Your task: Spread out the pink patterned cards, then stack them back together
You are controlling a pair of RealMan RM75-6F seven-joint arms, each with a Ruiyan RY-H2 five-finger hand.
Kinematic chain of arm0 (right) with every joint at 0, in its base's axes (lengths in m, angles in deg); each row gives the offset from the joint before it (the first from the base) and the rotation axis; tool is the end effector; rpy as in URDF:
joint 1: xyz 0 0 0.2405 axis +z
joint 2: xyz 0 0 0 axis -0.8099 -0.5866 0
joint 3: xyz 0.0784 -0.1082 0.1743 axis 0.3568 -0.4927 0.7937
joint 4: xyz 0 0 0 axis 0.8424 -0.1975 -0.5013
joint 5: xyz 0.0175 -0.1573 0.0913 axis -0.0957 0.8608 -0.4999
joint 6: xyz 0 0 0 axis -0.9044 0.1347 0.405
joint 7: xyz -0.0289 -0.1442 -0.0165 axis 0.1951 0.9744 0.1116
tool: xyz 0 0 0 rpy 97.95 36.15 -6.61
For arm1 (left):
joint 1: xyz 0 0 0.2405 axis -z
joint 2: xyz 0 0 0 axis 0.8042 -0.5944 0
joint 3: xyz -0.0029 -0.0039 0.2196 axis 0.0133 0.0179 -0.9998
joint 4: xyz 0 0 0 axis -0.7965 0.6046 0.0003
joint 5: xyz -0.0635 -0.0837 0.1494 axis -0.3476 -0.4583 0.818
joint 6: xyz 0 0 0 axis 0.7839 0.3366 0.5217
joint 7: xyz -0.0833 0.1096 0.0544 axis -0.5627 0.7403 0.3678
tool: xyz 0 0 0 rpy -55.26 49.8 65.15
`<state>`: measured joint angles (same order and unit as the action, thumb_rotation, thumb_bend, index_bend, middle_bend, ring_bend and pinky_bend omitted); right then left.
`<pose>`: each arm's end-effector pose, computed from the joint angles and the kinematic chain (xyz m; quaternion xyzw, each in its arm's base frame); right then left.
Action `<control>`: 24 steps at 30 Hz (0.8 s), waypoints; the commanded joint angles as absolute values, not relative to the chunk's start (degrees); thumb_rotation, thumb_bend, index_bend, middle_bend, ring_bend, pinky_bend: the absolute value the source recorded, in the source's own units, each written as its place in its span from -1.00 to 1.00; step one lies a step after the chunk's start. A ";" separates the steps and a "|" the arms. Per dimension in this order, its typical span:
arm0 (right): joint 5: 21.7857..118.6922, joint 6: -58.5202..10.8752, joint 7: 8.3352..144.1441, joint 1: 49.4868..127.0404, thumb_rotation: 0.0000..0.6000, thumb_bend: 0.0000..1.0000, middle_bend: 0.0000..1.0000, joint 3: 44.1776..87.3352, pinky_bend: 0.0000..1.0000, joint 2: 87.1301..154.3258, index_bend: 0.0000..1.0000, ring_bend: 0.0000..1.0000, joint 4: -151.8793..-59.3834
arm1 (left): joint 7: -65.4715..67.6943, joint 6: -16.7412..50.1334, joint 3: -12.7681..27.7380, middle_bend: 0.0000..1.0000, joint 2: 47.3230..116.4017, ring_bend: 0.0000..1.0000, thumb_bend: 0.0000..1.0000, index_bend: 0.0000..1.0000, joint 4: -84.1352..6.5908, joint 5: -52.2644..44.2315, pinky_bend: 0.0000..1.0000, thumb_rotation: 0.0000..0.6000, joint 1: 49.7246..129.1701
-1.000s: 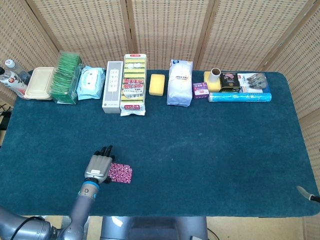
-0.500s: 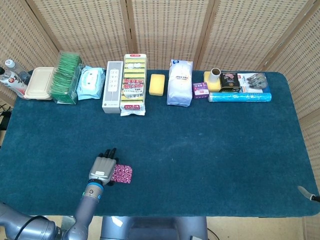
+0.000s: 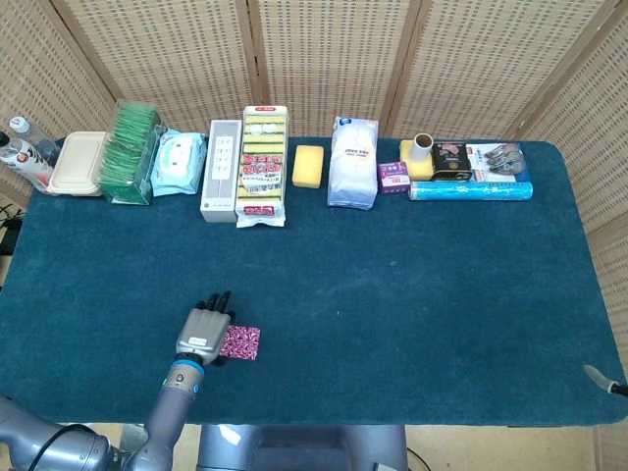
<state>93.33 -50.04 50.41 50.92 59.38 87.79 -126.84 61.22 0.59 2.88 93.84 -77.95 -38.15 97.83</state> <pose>-0.2817 -0.1442 0.2438 0.4864 -0.4644 0.4722 0.5698 -0.1160 0.2267 -0.0182 -0.7581 -0.4292 -0.1490 0.4678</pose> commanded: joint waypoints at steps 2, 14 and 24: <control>93.29 -50.00 50.42 50.93 1.00 -0.98 -1.00 59.38 -1.00 87.87 -0.85 -1.00 -126.80 | 61.09 0.52 2.69 -1.00 93.57 -1.00 -0.64 -0.43 -78.08 -37.82 -0.70 1.00 97.79; 93.63 -49.98 50.95 51.00 1.00 -0.98 -1.00 59.28 -1.00 88.05 -0.85 -1.00 -126.74 | 52.85 -1.22 0.57 -1.00 87.08 -1.00 -0.64 -0.84 -81.92 -25.36 -0.70 1.00 94.28; 94.12 -49.56 54.80 51.57 1.00 -0.98 -1.00 59.19 -1.00 88.55 -0.85 -1.00 -128.47 | 28.33 -6.48 -9.62 -1.00 69.21 -1.00 -0.68 -1.00 -82.17 2.22 -0.70 1.00 82.15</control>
<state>93.94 -49.72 54.03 51.39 59.26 88.36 -128.10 39.05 -3.34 -4.65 76.71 -82.74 -7.92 88.12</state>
